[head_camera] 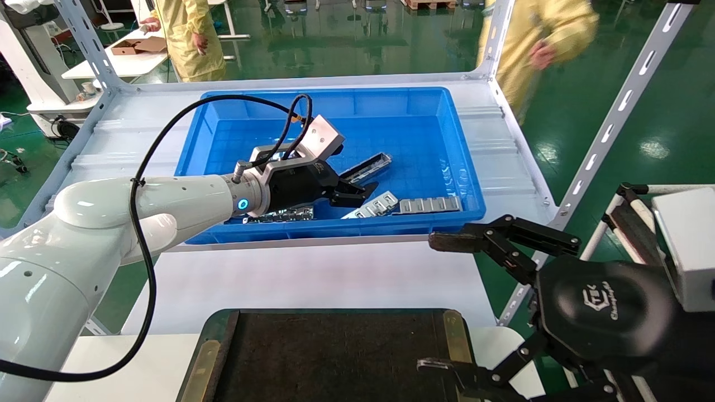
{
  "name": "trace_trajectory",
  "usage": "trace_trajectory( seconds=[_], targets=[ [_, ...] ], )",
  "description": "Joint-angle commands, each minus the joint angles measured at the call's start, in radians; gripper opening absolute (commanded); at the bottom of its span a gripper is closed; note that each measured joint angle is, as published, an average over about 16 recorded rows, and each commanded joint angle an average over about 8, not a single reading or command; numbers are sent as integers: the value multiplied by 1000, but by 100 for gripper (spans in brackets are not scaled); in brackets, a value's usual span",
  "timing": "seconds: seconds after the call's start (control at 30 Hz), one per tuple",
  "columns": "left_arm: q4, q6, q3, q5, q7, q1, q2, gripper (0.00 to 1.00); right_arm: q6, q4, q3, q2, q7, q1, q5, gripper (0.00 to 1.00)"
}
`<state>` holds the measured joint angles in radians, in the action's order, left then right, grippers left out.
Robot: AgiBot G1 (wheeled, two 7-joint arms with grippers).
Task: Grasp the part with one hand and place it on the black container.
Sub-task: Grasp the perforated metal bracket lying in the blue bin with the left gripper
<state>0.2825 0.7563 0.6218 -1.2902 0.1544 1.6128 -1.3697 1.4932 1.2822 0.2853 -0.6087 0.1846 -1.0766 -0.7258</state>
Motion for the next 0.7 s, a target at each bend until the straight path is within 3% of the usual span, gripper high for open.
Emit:
trace_trajectory(
  seconds=[0.03, 0.1, 0.33, 0.37, 0.7],
  targets=[
    [4, -15, 20, 13, -14, -5, -1, 100, 0, 0, 0, 0, 0, 0, 0, 100],
    [11, -33, 44, 24, -31, -8, -1, 89, 0, 0, 0, 0, 0, 0, 0, 90],
    [26, -98, 118, 64, -77, -11, 0, 5, 0, 0, 1, 0, 0, 0, 1, 5],
    [28, -105, 127, 70, -81, -11, 1, 0, 0, 0, 1, 0, 0, 0, 1, 0],
    [43, -172, 213, 135, -119, -24, 1, 0, -1, 0, 1, 1, -1, 0, 1, 0]
  ],
)
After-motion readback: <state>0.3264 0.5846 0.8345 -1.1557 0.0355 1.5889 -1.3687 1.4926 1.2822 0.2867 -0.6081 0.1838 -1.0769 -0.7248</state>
